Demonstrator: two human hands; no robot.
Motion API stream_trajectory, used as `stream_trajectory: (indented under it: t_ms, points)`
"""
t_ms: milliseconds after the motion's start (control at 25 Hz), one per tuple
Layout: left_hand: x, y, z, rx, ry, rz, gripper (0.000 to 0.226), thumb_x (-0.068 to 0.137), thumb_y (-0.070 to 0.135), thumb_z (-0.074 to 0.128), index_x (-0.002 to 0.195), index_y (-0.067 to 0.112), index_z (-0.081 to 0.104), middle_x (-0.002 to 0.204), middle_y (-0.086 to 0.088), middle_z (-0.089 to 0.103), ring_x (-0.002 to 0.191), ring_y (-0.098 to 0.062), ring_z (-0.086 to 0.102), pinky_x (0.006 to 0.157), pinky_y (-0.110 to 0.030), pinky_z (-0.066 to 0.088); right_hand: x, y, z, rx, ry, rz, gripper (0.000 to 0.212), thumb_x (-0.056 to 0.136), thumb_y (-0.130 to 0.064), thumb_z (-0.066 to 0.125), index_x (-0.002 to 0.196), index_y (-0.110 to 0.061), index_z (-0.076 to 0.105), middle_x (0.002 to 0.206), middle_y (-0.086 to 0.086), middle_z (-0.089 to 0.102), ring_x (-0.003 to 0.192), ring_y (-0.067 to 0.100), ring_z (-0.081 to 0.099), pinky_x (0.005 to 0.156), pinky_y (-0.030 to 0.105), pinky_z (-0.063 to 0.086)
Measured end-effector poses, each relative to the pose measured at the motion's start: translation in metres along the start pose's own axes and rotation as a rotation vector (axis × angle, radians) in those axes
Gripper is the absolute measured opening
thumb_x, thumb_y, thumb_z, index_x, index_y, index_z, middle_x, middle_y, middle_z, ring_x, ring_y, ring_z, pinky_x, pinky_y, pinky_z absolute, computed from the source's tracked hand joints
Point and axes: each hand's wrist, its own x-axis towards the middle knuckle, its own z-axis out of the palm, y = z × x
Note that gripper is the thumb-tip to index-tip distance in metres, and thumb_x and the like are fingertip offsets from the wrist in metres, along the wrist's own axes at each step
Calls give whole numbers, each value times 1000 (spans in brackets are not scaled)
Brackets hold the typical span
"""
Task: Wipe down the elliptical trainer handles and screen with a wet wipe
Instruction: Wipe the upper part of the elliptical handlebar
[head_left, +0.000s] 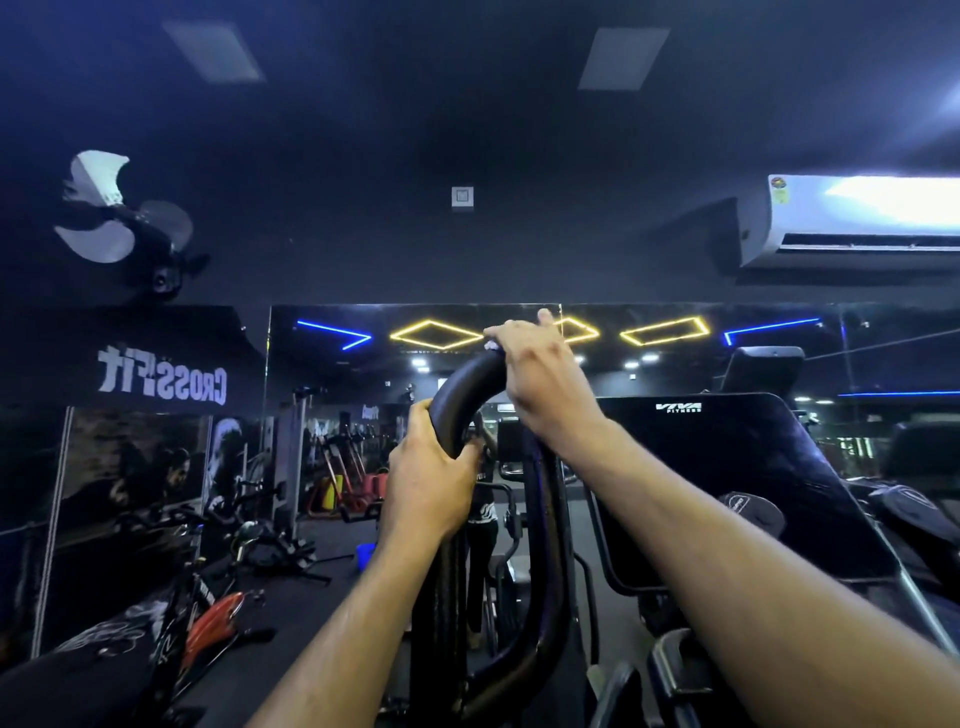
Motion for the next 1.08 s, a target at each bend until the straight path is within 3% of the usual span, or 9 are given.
stream_trajectory:
  t_ms: [160, 240, 360, 520, 680, 760, 840, 920, 1080]
  points:
    - [-2, 2, -1, -10, 7, 12, 45, 96, 25, 71, 133, 29, 46, 92, 4, 60, 76, -17, 66, 73, -45, 61, -24, -12, -1, 23, -11, -195, 52, 82, 14, 55, 132, 1, 62, 132, 18, 66, 130, 32, 55, 117, 51, 32]
    - [-2, 2, -1, -10, -2, 4, 46, 97, 28, 70, 135, 29, 45, 93, 4, 59, 77, -17, 66, 75, -45, 61, -24, 1, -15, -13, 23, -259, 47, 85, 9, 66, 130, -5, 66, 129, 10, 70, 120, 24, 50, 103, 46, 43]
    - [1, -1, 0, -13, -22, -5, 48, 98, 31, 70, 137, 31, 42, 95, 0, 61, 76, -18, 68, 74, -47, 63, -2, 21, -31, 22, 131, -86, 27, 93, 2, 65, 119, -4, 71, 114, 11, 72, 96, 23, 49, 85, 39, 50]
    - [1, -2, 0, -14, -15, -15, 46, 98, 31, 70, 135, 33, 43, 95, 1, 62, 74, -18, 69, 71, -45, 63, 19, -3, -18, -47, 63, 89, 21, 101, -8, 55, 113, -1, 70, 110, 17, 58, 102, 31, 57, 91, 43, 51]
    - [1, -1, 1, -1, -14, -18, 51, 98, 30, 70, 140, 29, 42, 99, 1, 63, 75, -13, 66, 56, -26, 49, 0, -29, -13, -26, -52, -64, 19, 96, -3, 58, 108, -6, 71, 109, 11, 59, 98, 24, 54, 87, 43, 53]
    - [1, 0, 1, -14, -26, -28, 51, 98, 30, 69, 141, 29, 42, 101, 1, 62, 76, -12, 66, 56, -23, 45, -3, -20, -31, 79, -121, -162, 20, 95, -3, 63, 112, -8, 72, 107, 8, 61, 96, 19, 58, 85, 37, 56]
    - [1, -1, 1, -34, -37, -31, 50, 99, 30, 69, 141, 29, 42, 101, 1, 61, 77, -11, 66, 57, -22, 47, 3, -5, -50, 149, -45, -97, 31, 93, 0, 66, 123, -8, 69, 109, 7, 62, 96, 15, 59, 88, 26, 51]
    - [1, -2, 1, -34, -41, -26, 50, 100, 30, 68, 142, 29, 41, 102, 2, 59, 79, -11, 65, 60, -22, 48, 13, 6, -54, 80, 55, 57, 36, 93, 4, 60, 127, -6, 65, 111, 12, 59, 98, 20, 58, 87, 26, 47]
    - [-2, 0, 0, -28, -39, -24, 49, 99, 29, 69, 140, 29, 41, 100, 1, 61, 79, -14, 68, 59, -25, 51, 17, -25, -33, -271, -50, 105, 23, 95, -6, 54, 109, -13, 71, 112, 10, 59, 103, 29, 55, 89, 38, 45]
